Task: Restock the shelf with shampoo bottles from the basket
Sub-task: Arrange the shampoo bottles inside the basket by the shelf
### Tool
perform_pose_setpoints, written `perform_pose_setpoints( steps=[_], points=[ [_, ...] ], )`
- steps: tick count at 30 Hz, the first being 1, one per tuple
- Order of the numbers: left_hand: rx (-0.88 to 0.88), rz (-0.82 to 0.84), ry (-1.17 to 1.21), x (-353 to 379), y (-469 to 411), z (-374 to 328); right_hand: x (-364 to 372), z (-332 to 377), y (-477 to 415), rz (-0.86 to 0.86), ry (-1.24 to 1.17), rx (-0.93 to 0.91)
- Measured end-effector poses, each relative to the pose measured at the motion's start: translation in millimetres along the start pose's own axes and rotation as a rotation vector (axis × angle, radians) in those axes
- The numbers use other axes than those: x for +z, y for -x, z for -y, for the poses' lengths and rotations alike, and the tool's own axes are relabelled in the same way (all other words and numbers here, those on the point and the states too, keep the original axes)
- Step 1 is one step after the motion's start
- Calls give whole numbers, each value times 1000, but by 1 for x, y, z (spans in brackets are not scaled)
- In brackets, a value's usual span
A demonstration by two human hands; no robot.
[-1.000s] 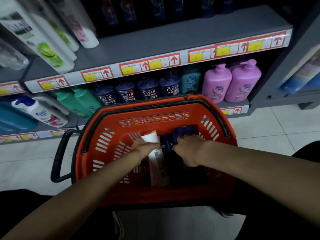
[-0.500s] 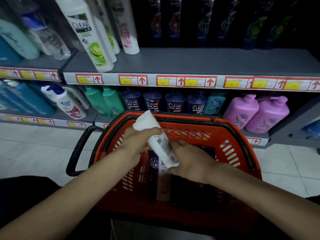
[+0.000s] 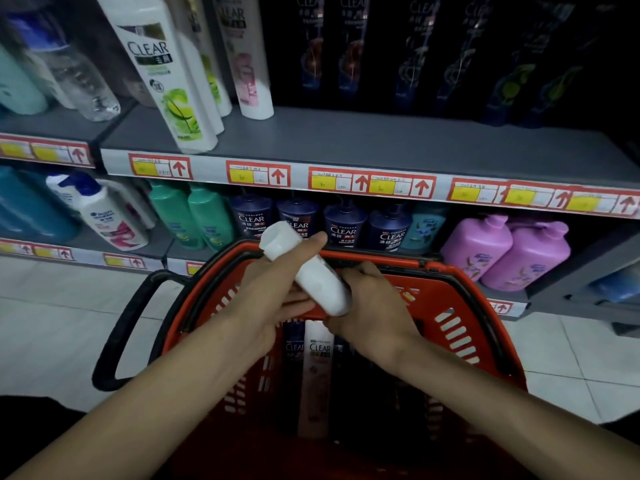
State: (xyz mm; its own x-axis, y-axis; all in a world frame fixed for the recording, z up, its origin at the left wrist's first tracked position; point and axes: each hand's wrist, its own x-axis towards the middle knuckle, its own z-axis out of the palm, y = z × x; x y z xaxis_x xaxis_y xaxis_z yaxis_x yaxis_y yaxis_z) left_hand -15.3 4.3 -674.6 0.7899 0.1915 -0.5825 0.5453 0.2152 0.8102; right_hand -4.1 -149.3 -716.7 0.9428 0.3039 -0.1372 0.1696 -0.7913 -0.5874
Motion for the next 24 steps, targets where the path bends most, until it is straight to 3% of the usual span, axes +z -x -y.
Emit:
perform_pose_setpoints(
  steps=[2, 6, 9, 16, 24],
  points=[
    [15, 7, -33, -2, 0, -2, -3, -2, -5, 3, -113, 23],
    [87, 37, -59, -7, 1, -8, -15, 1, -9, 42, -564, 156],
    [113, 38, -34, -9, 1, -14, -19, 5, -8, 79, -724, 224],
    [99, 24, 31, -11, 1, -25, -23, 5, -8, 269, -1311, 290],
    [155, 40, 28, -18, 8, -27, -36, 11, -1, 229, -1604, 326]
  ],
)
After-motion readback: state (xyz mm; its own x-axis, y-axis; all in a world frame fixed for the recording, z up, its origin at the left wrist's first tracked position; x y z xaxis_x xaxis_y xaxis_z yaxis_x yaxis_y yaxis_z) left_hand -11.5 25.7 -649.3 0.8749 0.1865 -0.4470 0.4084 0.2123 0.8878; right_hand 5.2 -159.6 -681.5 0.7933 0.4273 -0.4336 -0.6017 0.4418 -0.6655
